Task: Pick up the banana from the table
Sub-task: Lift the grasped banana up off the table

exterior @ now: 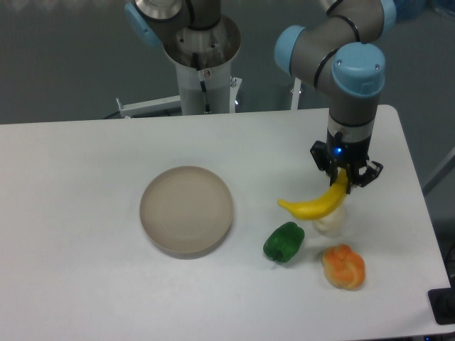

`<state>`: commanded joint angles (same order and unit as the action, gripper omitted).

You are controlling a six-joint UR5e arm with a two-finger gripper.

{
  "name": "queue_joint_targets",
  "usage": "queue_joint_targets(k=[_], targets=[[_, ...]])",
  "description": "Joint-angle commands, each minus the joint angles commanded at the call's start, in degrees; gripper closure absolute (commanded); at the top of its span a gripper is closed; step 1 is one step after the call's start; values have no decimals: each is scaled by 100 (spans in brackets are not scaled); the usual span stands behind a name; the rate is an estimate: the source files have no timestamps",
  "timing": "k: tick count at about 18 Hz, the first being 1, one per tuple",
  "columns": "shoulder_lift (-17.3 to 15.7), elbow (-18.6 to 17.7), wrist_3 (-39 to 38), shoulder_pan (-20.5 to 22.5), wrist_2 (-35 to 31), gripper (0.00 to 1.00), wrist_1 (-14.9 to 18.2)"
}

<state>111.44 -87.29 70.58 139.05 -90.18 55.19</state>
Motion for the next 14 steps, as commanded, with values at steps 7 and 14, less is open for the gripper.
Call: queue_joint_targets(k=[7,14], targets=[[247,432,-70,-141,0,76,0],[291,520,-62,-141,-44,76,-9]])
